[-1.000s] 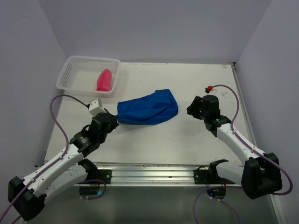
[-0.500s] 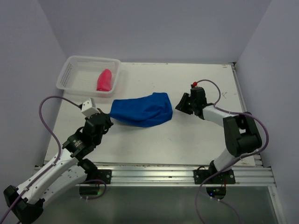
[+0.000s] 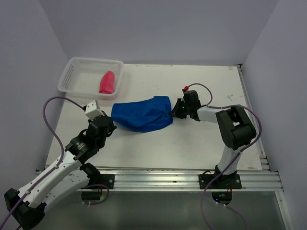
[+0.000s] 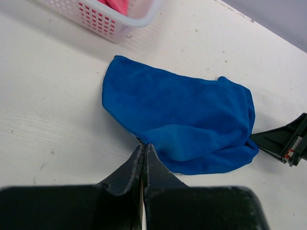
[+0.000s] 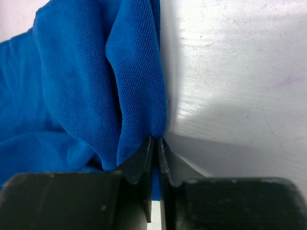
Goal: Roll the towels
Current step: Flatten the towel
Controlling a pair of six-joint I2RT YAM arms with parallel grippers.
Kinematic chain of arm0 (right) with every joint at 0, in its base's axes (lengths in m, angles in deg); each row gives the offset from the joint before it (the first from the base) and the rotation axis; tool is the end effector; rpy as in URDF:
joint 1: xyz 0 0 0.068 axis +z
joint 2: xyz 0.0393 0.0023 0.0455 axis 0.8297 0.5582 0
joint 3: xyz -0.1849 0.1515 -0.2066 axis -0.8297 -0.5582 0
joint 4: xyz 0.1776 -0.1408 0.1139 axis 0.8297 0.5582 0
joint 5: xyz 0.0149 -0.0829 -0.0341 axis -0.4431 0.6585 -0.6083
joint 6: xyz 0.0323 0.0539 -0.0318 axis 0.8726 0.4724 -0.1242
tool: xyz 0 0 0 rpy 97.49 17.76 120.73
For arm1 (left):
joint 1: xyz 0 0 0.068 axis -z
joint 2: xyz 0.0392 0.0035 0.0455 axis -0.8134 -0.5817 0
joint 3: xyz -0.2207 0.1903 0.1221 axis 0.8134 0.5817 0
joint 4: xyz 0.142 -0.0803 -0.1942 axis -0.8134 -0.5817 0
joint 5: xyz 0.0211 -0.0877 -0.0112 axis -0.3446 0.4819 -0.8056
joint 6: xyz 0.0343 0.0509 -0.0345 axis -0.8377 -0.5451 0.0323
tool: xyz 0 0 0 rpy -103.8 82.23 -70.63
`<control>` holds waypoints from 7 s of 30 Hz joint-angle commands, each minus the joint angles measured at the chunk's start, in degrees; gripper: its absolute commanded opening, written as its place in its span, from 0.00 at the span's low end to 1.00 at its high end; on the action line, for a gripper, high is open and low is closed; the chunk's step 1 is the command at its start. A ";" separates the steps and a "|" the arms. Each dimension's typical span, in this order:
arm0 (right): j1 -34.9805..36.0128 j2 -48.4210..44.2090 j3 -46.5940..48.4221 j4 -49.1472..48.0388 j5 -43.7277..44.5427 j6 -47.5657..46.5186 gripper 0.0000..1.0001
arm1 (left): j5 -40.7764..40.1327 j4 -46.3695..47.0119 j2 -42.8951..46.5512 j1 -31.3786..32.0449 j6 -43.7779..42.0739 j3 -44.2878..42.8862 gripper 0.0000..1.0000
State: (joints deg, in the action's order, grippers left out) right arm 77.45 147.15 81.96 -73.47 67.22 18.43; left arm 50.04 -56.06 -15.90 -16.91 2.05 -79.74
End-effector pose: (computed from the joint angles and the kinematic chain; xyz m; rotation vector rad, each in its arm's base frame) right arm 0.3556 0.1539 0.1723 0.2378 2.4447 0.7724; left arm 0.1211 -0.0494 0.2983 -0.5235 1.9035 -0.2843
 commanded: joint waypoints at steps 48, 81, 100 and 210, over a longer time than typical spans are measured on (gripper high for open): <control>-7.67 -20.00 -0.38 19.23 7.02 -2.32 0.28 | 1.42 3.94 -7.62 -0.52 -3.88 1.95 0.00; -8.99 -6.90 0.49 8.15 3.41 3.66 0.33 | 3.70 6.49 -7.89 -0.52 -4.76 4.06 0.00; -9.43 -9.89 -0.65 5.34 2.36 4.72 0.33 | 4.41 7.46 -8.50 -0.52 -5.28 4.50 0.00; -22.62 -21.43 -5.13 15.18 -8.63 3.49 0.22 | 31.21 15.01 -15.37 -18.71 -8.45 -4.14 0.00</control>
State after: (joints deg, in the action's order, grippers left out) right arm 54.57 122.94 79.62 -58.19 62.91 23.85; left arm 78.43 -43.36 -33.72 -35.25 -6.52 -88.00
